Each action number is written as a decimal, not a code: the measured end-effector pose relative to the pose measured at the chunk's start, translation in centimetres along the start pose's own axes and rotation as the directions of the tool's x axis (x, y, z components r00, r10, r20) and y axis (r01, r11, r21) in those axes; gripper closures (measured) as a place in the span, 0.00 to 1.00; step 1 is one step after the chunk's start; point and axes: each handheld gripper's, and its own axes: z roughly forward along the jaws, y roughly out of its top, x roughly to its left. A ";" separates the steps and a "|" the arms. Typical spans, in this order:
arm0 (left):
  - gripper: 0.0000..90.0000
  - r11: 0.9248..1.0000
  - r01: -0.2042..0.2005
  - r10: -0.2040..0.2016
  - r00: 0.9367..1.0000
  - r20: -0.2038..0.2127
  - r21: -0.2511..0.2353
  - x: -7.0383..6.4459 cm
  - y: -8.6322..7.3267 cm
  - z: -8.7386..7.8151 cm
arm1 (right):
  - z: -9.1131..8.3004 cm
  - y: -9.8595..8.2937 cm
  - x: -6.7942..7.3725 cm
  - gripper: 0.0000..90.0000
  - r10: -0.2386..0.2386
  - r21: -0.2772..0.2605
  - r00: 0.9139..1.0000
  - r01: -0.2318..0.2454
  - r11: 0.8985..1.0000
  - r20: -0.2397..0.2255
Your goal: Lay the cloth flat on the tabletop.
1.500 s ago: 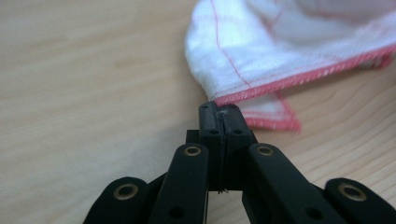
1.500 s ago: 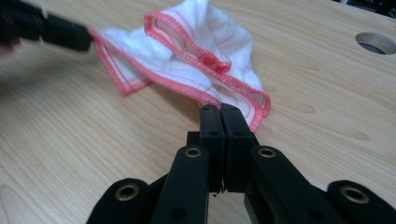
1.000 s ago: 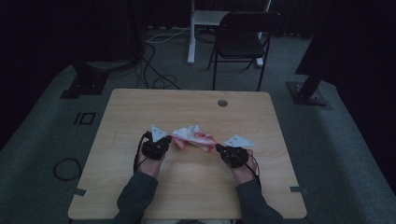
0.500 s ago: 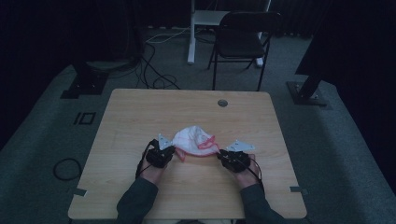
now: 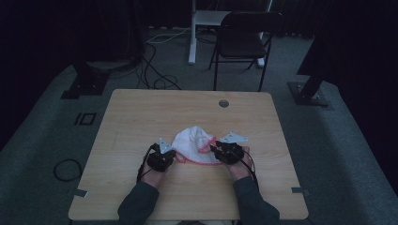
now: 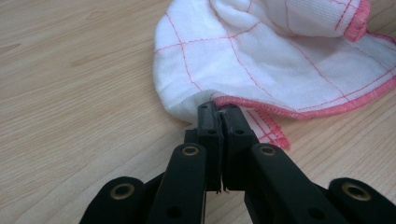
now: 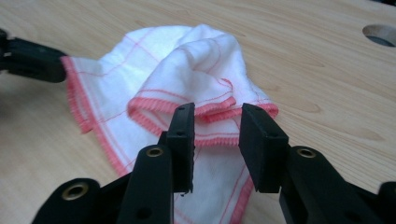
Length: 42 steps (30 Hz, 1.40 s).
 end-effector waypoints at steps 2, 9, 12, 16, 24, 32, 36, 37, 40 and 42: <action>0.98 1.000 0.003 -0.003 1.000 0.000 0.002 0.1 -0.1 0.0 | 0.7 0.2 0.0 0.75 0.004 0.006 1.000 -0.004 1.000 0.007; 0.98 1.000 0.006 -0.006 1.000 0.001 0.002 0.1 -0.2 0.1 | 2.2 0.9 -0.1 0.81 0.035 0.007 0.999 -0.035 0.999 0.022; 0.99 1.000 0.010 -0.010 1.000 0.001 -0.001 0.0 -0.2 0.1 | 3.4 1.5 -0.3 0.80 0.046 0.024 0.998 -0.047 0.999 0.030; 0.99 1.000 0.009 -0.009 1.000 0.001 0.001 0.1 -0.2 0.1 | 4.7 1.7 -0.6 0.74 0.082 0.040 0.996 -0.083 0.996 0.025; 0.99 1.000 0.018 -0.018 1.000 0.001 -0.005 0.1 -0.3 0.2 | 6.1 1.4 -1.1 0.90 0.159 0.091 0.987 -0.156 0.984 -0.025; 0.99 1.000 0.022 -0.022 1.000 -0.002 -0.002 0.4 -0.4 0.1 | 4.8 1.1 -1.4 0.98 0.137 0.070 0.991 -0.137 0.988 0.009; 0.99 1.000 0.025 -0.025 1.000 -0.004 -0.002 0.5 -0.5 0.0 | 4.0 0.8 -1.9 0.98 0.131 0.061 0.991 -0.133 0.989 0.039; 0.99 1.000 0.025 -0.025 1.000 -0.005 -0.002 0.6 -0.5 0.0 | 3.3 0.5 -2.4 0.98 0.131 0.057 0.990 -0.134 0.989 0.056; 0.99 1.000 0.025 -0.025 1.000 -0.008 0.000 0.6 -0.6 0.0 | 2.3 -0.1 -3.2 0.98 0.134 0.051 0.987 -0.138 0.989 0.084; 0.99 1.000 0.025 -0.025 1.000 -0.010 0.000 0.7 -0.6 0.0 | 1.6 -0.5 -3.8 0.98 0.136 0.051 0.985 -0.142 0.989 0.104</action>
